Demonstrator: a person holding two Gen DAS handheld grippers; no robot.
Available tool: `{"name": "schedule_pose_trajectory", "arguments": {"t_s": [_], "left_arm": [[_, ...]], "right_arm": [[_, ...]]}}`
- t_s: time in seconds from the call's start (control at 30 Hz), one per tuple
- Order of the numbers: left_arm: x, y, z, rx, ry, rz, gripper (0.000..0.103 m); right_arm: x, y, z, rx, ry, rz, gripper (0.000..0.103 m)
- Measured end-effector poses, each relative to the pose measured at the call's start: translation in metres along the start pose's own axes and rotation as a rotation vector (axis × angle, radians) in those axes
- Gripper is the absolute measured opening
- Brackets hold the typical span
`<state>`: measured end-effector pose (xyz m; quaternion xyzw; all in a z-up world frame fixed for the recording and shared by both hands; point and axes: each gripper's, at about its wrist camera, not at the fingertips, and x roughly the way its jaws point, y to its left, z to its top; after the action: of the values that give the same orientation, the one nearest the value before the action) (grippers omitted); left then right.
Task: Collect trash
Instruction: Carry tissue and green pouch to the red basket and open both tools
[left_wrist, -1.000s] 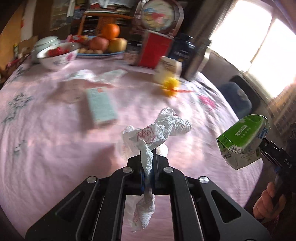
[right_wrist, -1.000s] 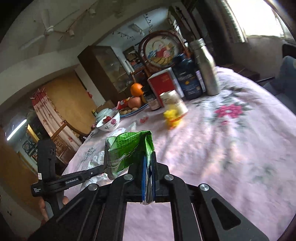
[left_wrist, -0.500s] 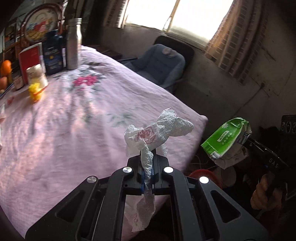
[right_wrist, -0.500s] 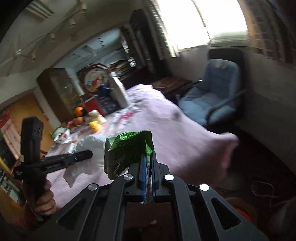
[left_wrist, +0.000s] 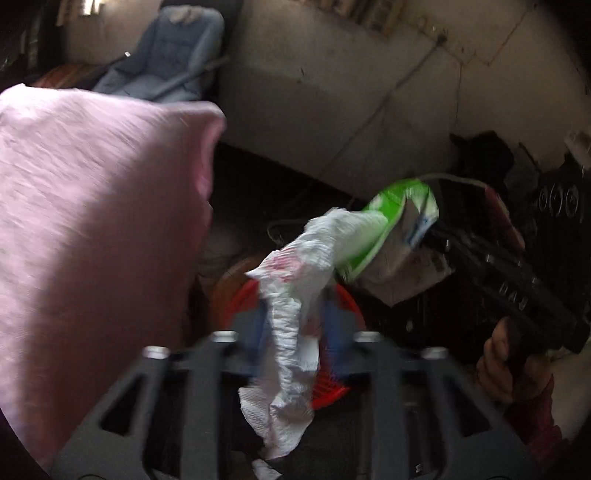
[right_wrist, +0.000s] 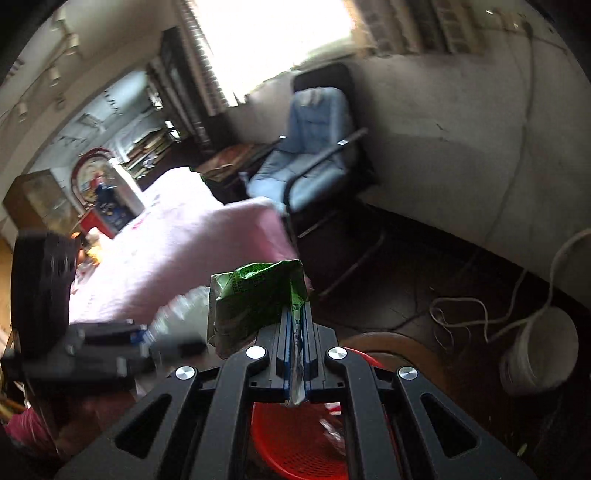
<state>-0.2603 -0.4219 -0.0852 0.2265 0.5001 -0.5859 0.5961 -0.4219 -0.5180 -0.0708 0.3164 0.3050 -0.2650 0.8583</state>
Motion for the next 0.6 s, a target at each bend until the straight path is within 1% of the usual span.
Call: {"name": "schedule_pose_trajectory", "arguments": {"t_s": [0.03,0.07,0.13,0.2,0.33,0.43,0.47,0.5,0.53,0.57,0.6], "left_arm": [[0.008,-0.002,-0.004,0.0,0.016,0.008,0.084],[0.013,-0.003,-0.008,0.002,0.025,0.018,0.091],[0.022,-0.005,-0.014,0.036,0.056,0.028,0.091],[0.022,-0.004,-0.017,0.043,0.065,0.042,0.091],[0.007,0.006,-0.018,0.035,0.023,0.068,0.091],[-0.007,0.008,-0.016,0.032,-0.021,0.116,0.092],[-0.013,0.011,-0.017,0.028,-0.037,0.135,0.092],[-0.018,0.013,-0.017,0.023,-0.048,0.147,0.092],[-0.024,0.017,-0.019,0.018,-0.062,0.163,0.092],[-0.028,0.02,-0.017,0.015,-0.071,0.174,0.092],[-0.035,0.023,-0.018,0.01,-0.084,0.192,0.092]], "right_arm": [[0.001,-0.008,-0.003,0.015,0.002,-0.005,0.005],[0.002,-0.013,-0.004,0.028,0.006,-0.006,0.005],[0.006,-0.021,-0.006,0.041,0.01,-0.006,0.005],[0.009,-0.027,-0.01,0.042,0.02,-0.006,0.005],[0.015,-0.018,-0.015,0.01,0.055,-0.001,0.005],[0.022,-0.011,-0.023,-0.03,0.119,0.01,0.01],[0.025,-0.007,-0.026,-0.05,0.141,0.014,0.019],[0.026,-0.003,-0.028,-0.069,0.147,0.002,0.031],[0.024,0.001,-0.029,-0.082,0.138,-0.022,0.059],[0.02,0.005,-0.028,-0.096,0.113,-0.04,0.071],[0.015,0.01,-0.027,-0.107,0.085,-0.045,0.072]]}}
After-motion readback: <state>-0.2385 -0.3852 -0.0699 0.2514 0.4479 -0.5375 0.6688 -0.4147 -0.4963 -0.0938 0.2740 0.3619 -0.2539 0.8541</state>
